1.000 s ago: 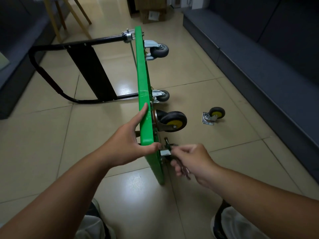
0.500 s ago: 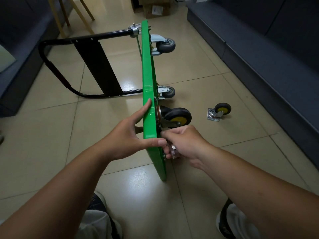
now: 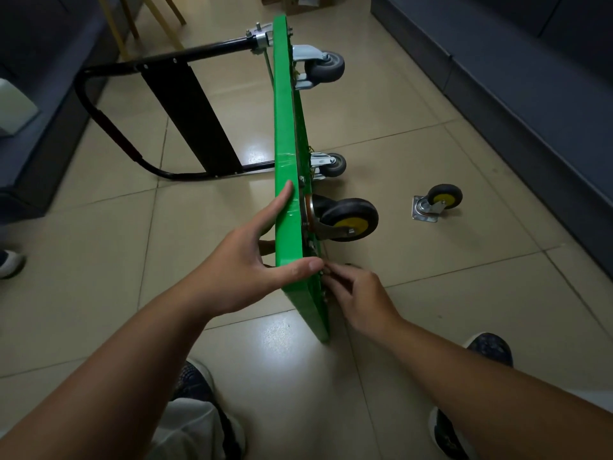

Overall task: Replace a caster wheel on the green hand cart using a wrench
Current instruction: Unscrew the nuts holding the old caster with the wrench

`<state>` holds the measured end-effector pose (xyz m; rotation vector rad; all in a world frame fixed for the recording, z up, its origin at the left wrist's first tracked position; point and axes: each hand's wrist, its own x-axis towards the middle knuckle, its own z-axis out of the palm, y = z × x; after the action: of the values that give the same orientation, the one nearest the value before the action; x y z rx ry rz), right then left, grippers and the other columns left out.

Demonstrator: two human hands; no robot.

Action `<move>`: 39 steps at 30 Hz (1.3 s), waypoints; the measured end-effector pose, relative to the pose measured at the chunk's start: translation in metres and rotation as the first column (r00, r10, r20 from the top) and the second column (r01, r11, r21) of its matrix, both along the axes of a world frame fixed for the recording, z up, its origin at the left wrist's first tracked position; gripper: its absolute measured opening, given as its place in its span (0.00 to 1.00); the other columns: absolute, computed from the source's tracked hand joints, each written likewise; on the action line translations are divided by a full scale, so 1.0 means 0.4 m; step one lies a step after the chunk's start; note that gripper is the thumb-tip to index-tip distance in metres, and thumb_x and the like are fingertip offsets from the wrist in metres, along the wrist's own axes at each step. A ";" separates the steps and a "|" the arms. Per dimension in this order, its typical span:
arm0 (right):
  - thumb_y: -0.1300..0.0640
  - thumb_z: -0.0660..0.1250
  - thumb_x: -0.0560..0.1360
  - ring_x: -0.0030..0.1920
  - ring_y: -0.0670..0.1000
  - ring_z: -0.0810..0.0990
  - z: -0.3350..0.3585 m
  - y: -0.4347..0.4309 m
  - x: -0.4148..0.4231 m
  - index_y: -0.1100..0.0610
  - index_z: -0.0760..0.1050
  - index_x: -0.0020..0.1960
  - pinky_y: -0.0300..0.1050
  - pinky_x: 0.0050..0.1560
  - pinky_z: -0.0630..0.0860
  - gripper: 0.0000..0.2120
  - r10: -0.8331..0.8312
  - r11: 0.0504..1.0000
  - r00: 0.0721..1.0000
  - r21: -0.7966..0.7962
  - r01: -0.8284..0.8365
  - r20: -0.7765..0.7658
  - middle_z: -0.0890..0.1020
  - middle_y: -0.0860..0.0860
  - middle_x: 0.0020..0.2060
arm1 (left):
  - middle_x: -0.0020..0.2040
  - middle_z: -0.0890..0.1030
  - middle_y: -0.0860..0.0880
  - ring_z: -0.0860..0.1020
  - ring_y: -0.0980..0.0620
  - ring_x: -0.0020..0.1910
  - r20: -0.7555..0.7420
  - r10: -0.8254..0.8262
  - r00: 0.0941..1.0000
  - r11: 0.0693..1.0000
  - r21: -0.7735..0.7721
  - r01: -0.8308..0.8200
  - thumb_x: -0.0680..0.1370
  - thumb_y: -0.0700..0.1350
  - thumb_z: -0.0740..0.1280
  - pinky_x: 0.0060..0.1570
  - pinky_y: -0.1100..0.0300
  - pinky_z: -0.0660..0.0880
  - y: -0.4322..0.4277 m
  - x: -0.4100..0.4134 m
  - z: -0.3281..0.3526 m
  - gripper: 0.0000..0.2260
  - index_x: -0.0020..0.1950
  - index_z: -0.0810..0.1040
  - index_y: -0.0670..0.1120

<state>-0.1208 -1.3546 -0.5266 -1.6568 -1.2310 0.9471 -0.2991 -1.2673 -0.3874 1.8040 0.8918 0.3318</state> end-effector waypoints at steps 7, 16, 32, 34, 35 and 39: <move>0.57 0.63 0.83 0.58 0.47 0.79 -0.082 0.055 -0.002 0.47 0.73 0.73 0.38 0.57 0.77 0.19 0.054 0.996 0.985 0.060 -0.065 0.163 0.82 0.48 0.60 | 0.77 0.60 0.67 0.70 0.69 0.66 0.004 0.004 1.000 1.000 0.028 -0.004 0.68 0.57 0.77 0.52 0.61 0.82 0.012 -0.002 -0.008 0.46 0.78 0.54 0.71; 0.62 0.66 0.81 0.30 0.51 0.77 0.059 -0.086 0.075 0.53 0.79 0.67 0.47 0.35 0.79 0.16 -0.030 0.980 0.993 -0.201 0.008 -0.110 0.80 0.52 0.31 | 0.79 0.58 0.65 0.65 0.54 0.77 -0.024 -0.025 0.999 0.998 0.055 0.027 0.66 0.62 0.76 0.64 0.50 0.77 0.007 0.009 0.008 0.49 0.80 0.52 0.69; 0.61 0.62 0.82 0.29 0.48 0.75 0.244 -0.013 -0.052 0.57 0.80 0.64 0.41 0.34 0.78 0.13 -0.294 0.922 0.849 -0.364 0.132 -0.438 0.81 0.55 0.38 | 0.82 0.56 0.58 0.67 0.48 0.76 -0.042 -0.032 0.999 0.999 0.028 0.033 0.68 0.63 0.73 0.63 0.45 0.78 0.004 0.002 0.003 0.46 0.79 0.50 0.70; 0.62 0.62 0.82 0.31 0.50 0.77 0.256 -0.014 -0.040 0.58 0.81 0.61 0.44 0.35 0.80 0.11 -0.241 0.933 0.857 -0.353 0.075 -0.455 0.81 0.57 0.38 | 0.82 0.56 0.59 0.68 0.48 0.76 -0.039 -0.034 0.999 0.999 0.033 0.035 0.68 0.64 0.72 0.62 0.47 0.79 0.004 -0.001 -0.001 0.45 0.79 0.50 0.71; 0.62 0.63 0.82 0.32 0.51 0.78 0.260 -0.015 -0.035 0.57 0.81 0.58 0.47 0.36 0.82 0.10 -0.209 0.938 0.863 -0.344 0.044 -0.460 0.81 0.58 0.38 | 0.82 0.55 0.59 0.68 0.48 0.76 -0.041 -0.032 0.999 0.999 0.036 0.033 0.68 0.64 0.72 0.62 0.47 0.79 0.005 -0.002 -0.003 0.45 0.79 0.50 0.71; 0.62 0.63 0.82 0.33 0.53 0.78 0.238 -0.033 -0.036 0.55 0.80 0.62 0.52 0.41 0.84 0.11 -0.157 0.950 0.889 -0.313 0.016 -0.430 0.81 0.58 0.36 | 0.82 0.56 0.59 0.69 0.46 0.75 -0.020 -0.033 0.999 0.999 0.017 0.034 0.69 0.64 0.73 0.59 0.46 0.81 0.010 0.000 -0.012 0.44 0.79 0.51 0.72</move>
<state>-0.1353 -1.3679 -0.4316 -1.5780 -0.7149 1.4232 -0.2993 -1.2632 -0.3923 1.8389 0.8737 0.3020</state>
